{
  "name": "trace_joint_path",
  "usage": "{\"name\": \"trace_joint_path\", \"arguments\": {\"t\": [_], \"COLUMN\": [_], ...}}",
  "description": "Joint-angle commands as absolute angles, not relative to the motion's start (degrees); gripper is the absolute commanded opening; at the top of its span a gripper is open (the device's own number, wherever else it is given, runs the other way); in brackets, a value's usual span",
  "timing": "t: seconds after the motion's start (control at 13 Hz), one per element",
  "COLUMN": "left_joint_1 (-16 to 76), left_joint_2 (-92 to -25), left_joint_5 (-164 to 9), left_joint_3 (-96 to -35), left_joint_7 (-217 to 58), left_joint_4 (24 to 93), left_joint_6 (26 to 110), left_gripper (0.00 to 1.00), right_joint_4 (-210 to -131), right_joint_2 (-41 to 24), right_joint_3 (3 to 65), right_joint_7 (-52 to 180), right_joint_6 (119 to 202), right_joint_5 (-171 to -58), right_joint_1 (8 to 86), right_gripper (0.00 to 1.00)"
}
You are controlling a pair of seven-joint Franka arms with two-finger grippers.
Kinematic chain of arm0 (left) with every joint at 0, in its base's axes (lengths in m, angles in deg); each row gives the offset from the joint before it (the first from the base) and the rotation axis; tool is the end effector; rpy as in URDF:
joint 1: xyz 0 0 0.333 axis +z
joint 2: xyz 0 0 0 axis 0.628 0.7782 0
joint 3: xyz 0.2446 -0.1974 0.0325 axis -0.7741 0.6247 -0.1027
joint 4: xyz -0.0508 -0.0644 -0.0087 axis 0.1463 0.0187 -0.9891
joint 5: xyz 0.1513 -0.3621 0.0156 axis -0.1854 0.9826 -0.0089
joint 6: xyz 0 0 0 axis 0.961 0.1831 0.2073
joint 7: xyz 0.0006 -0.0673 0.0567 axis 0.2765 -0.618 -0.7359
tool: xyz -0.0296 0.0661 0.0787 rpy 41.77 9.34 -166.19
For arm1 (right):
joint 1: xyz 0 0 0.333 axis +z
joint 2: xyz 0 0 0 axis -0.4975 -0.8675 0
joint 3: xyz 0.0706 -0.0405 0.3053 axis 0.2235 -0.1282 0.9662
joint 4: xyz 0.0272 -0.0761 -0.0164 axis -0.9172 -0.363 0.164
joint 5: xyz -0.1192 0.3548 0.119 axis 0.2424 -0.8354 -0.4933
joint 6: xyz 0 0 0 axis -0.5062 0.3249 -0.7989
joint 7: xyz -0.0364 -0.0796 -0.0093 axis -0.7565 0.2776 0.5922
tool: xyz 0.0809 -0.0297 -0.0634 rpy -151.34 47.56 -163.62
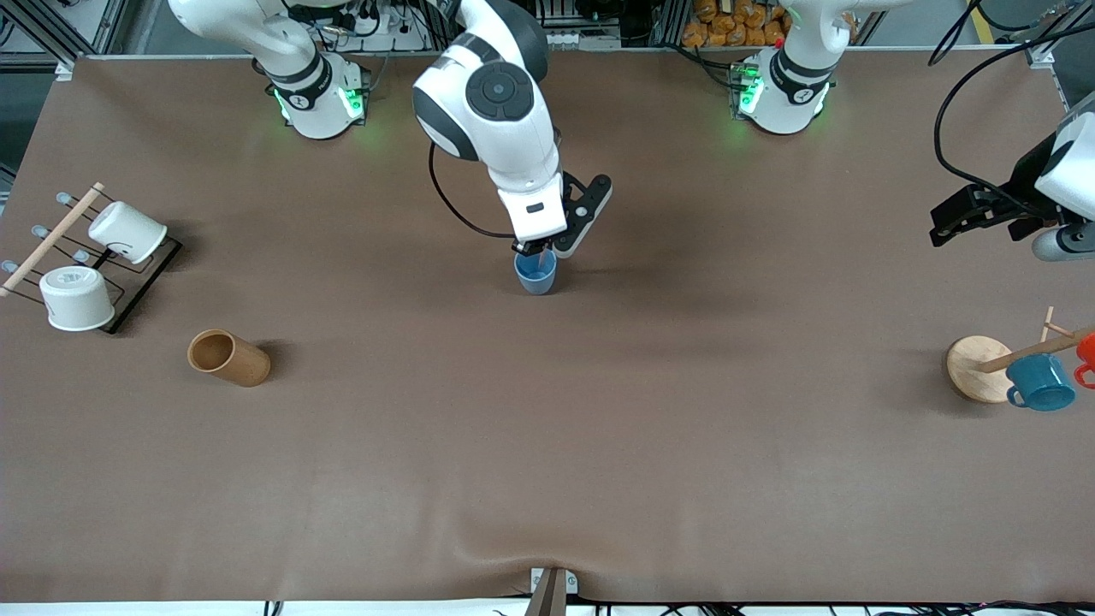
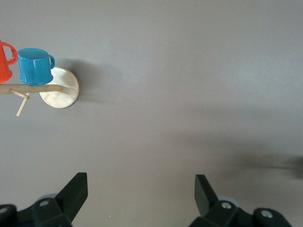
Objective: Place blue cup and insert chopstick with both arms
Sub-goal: 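Lower the pink chopstick into the blue cup with the right gripper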
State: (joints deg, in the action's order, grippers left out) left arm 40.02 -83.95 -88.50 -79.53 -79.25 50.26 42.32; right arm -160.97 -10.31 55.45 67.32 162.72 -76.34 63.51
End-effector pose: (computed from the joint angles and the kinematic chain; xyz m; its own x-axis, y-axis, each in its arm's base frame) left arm 0.5571 -0.0280 0.6178 0.9981 0.0608 0.0132 0.0612 -0.9976 -0.0333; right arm 0.4648 0.5040 0.4063 0.5465 0.8332 0.0840 0.8370 -0.5404 -0.0860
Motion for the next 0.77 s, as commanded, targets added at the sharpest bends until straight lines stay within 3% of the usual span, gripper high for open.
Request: {"name": "trace_joint_path", "arguments": {"t": [0.0, 0.08, 0.15, 0.23, 0.31, 0.69], "left_joint_1": [39.2, 39.6, 39.6, 39.7, 39.7, 39.9], "left_joint_2": [-85.5, -84.9, -85.0, -85.0, -85.0, -85.2], "left_joint_5": [-88.4, -88.1, -88.1, -88.0, -87.9, -87.6], "left_joint_3": [-79.9, -79.8, -79.5, -79.5, -79.5, -79.5], "left_joint_7": [-79.6, -79.7, -79.7, -79.8, -80.1, -80.1], "left_joint_4": [51.4, 51.2, 51.2, 51.1, 51.0, 50.7], "left_joint_6": [42.2, 42.3, 42.3, 42.3, 42.3, 42.3], "left_gripper": [1.00, 1.00, 1.00, 1.00, 1.00, 1.00], "right_joint_4": [-161.4, -161.4, -161.4, -161.4, -161.4, -160.6], "right_joint_2": [-11.4, -11.9, -12.2, -12.2, -12.2, -9.2], "right_joint_3": [55.1, 55.1, 55.0, 54.9, 54.9, 54.5], "right_joint_7": [66.5, 66.5, 66.5, 66.5, 66.5, 65.8], "right_joint_6": [163.0, 163.1, 163.0, 162.9, 162.8, 159.9], "right_joint_5": [-75.8, -75.8, -75.8, -75.8, -75.8, -75.6], "right_joint_1": [64.2, 64.6, 64.5, 64.2, 64.0, 62.5], "right_gripper": [0.00, 0.00, 0.15, 0.81, 1.00, 1.00]}}
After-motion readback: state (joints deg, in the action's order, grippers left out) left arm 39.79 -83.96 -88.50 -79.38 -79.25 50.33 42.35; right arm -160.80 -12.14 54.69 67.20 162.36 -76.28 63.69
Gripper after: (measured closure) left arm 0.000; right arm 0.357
